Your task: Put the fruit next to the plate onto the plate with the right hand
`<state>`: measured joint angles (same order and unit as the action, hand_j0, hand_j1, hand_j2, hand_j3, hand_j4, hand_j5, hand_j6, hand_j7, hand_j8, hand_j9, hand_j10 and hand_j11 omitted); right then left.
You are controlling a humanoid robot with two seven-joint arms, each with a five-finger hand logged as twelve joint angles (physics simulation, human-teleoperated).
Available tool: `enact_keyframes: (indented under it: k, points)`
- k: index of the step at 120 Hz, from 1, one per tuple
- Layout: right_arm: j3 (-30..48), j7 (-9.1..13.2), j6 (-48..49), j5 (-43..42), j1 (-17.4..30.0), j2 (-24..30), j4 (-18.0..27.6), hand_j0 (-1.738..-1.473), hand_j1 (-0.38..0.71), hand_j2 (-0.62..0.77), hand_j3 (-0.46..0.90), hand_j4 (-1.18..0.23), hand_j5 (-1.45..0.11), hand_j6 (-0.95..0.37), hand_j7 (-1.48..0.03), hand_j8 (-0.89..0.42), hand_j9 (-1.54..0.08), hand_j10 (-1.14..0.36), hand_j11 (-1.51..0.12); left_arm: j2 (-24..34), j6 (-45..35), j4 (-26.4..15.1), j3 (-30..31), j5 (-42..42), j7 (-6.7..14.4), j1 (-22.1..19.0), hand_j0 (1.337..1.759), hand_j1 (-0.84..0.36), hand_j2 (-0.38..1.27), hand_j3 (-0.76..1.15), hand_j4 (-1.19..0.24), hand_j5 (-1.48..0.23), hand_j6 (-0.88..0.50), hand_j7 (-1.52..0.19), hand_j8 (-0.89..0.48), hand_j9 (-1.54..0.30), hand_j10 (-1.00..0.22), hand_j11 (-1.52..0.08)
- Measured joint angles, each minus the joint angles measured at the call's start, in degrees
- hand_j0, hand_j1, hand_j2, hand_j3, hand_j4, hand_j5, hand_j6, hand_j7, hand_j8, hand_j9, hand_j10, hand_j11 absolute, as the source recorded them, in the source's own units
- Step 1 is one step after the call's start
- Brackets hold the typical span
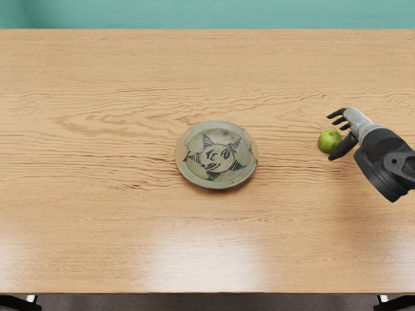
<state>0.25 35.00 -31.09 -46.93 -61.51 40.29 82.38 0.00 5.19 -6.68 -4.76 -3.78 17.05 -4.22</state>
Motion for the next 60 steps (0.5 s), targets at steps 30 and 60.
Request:
enact_keyframes:
  k: [30,60]
  points:
    - [-0.02,0.0,-0.11,0.02,0.85,-2.8,-3.97,-1.658,0.04,-0.06,0.0,-0.33,-0.42,-0.33,-0.42,-0.33,-0.42,-0.33,-0.42,0.0,0.0,0.0,0.0,0.0,0.0,0.0,1.658,0.06,0.05,0.0,-0.24,-0.31,-0.24,-0.31,-0.24,-0.31,-0.24,-0.31]
    - [0.08,0.0,-0.19,0.04,0.97,-4.63,-6.17,-1.658,0.07,-0.07,0.0,-0.36,-0.46,-0.36,-0.46,-0.36,-0.46,-0.36,-0.46,0.0,0.0,0.0,0.0,0.0,0.0,0.0,1.658,0.06,0.05,0.0,-0.24,-0.31,-0.24,-0.31,-0.24,-0.31,-0.24,-0.31]
